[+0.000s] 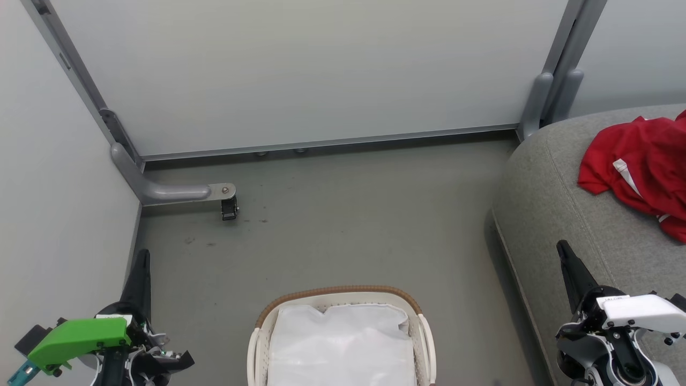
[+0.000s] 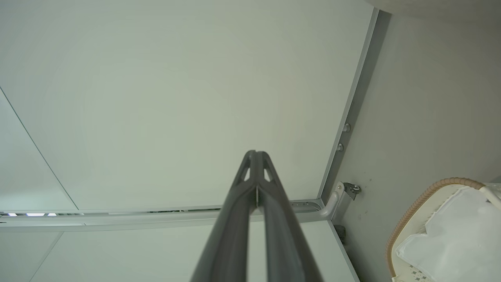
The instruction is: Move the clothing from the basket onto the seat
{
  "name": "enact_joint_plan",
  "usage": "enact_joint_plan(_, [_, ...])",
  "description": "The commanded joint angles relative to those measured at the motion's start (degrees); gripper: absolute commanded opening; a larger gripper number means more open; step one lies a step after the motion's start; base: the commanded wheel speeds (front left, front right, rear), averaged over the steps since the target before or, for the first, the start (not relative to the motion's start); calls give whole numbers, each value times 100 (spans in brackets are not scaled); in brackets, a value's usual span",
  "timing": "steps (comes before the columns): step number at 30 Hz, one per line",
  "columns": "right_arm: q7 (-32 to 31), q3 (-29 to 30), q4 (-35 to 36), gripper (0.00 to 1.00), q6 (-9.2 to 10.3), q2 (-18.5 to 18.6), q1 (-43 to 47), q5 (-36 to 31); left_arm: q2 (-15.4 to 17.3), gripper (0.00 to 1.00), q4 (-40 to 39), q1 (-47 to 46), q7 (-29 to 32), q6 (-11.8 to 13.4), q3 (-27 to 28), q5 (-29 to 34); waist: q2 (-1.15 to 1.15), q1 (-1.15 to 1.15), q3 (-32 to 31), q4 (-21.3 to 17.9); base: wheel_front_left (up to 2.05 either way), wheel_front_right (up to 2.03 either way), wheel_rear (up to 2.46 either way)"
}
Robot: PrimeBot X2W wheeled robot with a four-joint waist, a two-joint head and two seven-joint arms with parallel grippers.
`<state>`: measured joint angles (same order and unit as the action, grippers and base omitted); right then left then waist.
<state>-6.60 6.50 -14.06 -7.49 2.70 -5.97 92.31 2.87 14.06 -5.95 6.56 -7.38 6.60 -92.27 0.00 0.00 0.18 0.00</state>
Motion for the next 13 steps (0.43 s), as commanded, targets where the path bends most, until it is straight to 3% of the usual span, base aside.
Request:
enact_joint_plan(1, [-7,10,18,0,0,35,-47,21,0,0,-8,-63,12,-29,5,-28,0,0,0,0,0,0,0])
enact_joint_plan(13, [-7,10,18,0,0,35,-47,21,0,0,-8,-63,12,-29,4,-29,0,0,0,0,0,0,0])
